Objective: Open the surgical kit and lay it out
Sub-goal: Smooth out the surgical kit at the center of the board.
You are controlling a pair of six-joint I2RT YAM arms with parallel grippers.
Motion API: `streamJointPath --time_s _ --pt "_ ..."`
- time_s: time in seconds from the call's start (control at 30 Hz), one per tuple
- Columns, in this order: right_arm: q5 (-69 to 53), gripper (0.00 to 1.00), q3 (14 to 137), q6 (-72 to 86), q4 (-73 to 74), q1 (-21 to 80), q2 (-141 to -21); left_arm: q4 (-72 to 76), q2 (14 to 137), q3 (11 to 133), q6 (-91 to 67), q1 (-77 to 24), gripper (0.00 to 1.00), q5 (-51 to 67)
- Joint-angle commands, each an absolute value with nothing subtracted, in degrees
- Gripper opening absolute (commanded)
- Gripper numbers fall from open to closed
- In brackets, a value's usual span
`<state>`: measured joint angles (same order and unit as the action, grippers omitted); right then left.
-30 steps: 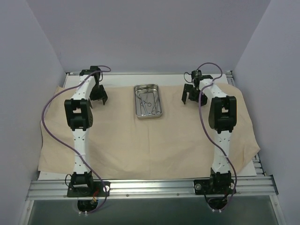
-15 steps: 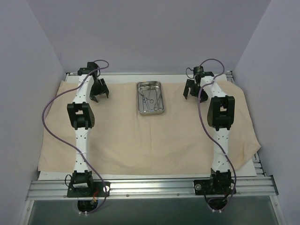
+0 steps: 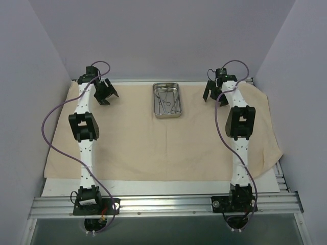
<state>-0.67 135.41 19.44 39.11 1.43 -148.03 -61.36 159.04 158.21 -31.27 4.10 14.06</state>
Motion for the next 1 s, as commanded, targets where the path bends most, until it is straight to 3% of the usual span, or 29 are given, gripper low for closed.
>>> streamJointPath --time_s 0.0,0.27,0.43,0.5,0.53,0.6,0.63,0.67,0.97 --pt "-5.3 1.00 133.9 19.9 40.3 1.1 -150.4 -57.3 154.7 154.9 -30.9 4.9 0.81 10.9" --pt "-0.4 1.00 123.3 22.1 39.3 -1.7 -132.2 -57.7 138.9 140.9 -30.0 3.3 0.82 7.1" --pt "6.8 0.93 100.9 25.7 37.2 -5.7 -120.4 -54.2 131.9 122.9 -29.8 1.0 0.78 7.4" --pt "9.2 0.83 90.8 26.0 34.7 -8.3 -113.9 -50.0 129.0 114.6 -30.2 1.0 0.74 9.0" --pt "10.2 0.70 88.0 25.8 34.1 -9.1 -111.9 -49.1 128.3 112.7 -30.3 1.0 0.72 9.1" --pt "12.8 0.52 83.5 24.4 33.6 -11.0 -107.4 -47.2 126.9 109.5 -30.2 1.0 0.68 9.3" --pt "14.0 0.32 80.4 23.9 33.7 -11.3 -106.4 -47.1 126.7 107.7 -30.1 1.0 0.67 9.1" --pt "16.2 0.24 78.9 22.9 33.7 -11.7 -105.0 -47.1 126.7 107.1 -30.0 1.1 0.66 9.0" --pt "18.7 0.12 74.1 7.2 36.7 -19.0 -106.0 -44.0 125.8 100.0 -30.0 1.2 0.62 10.8"
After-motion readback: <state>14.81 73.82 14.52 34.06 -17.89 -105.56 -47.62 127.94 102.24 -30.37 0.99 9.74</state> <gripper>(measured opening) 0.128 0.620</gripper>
